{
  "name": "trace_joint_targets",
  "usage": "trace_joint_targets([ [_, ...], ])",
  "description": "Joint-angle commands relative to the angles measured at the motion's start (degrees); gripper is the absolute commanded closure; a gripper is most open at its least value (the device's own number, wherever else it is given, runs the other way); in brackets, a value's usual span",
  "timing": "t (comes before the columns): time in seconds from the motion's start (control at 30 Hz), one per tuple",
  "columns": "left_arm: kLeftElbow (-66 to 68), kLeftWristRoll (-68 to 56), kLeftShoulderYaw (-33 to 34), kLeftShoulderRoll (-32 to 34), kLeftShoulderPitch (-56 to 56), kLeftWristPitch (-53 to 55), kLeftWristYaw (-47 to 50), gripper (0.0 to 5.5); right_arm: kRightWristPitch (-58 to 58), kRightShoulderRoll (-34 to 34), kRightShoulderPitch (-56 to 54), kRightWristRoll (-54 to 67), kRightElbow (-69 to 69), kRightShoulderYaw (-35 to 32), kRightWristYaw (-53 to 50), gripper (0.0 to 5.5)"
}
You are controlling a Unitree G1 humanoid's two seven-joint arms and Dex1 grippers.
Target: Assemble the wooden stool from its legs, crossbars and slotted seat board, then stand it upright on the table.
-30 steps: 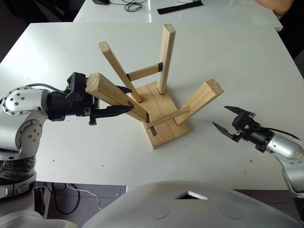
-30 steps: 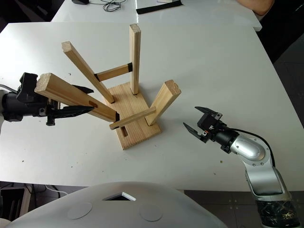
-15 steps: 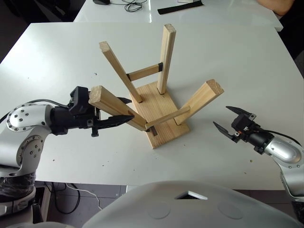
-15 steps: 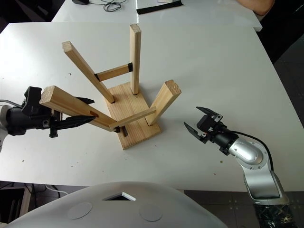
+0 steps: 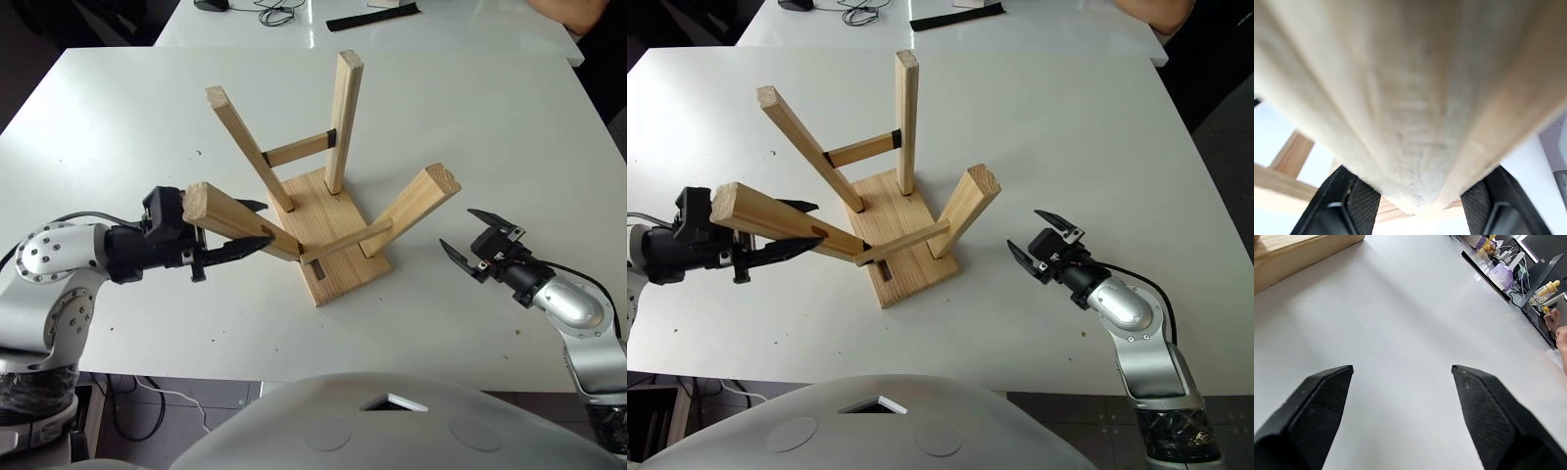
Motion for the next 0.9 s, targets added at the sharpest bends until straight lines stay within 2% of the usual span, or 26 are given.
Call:
trace_joint_targets([
  [0.03, 9.21, 3.72, -0.44, 3.71, -9.56, -2.19, -1.39, 3.39, 1.13, 2.21, -2.15, -2.08, 1.4, 3.61, -1.03, 1.8],
  [0.27, 13.31, 10.26, -3.53, 3.71, -8.06, -9.02, -4.09, 3.39, 0.01, 4.45, -5.95, -3.64, 5.94, 6.7, -2.28, 1.8],
  [0.43, 17.06, 13.48, -6.7, 0.09, -8.75, -11.82, -1.31, 3.39, -1.39, 5.12, -6.1, -3.06, 6.88, 7.94, -2.0, 1.8],
  [0.67, 17.34, 11.75, -8.47, -4.5, -10.83, -9.1, 3.92, 3.39, -1.31, 4.81, -3.86, -1.33, 2.84, 11.17, 1.9, 1.8],
  [0.9, 17.89, 10.43, -9.07, -5.98, -10.79, -7.39, 3.92, 3.39, 2.18, 2.27, 0.31, 1.96, -6.27, 12.4, 7.44, 1.8],
])
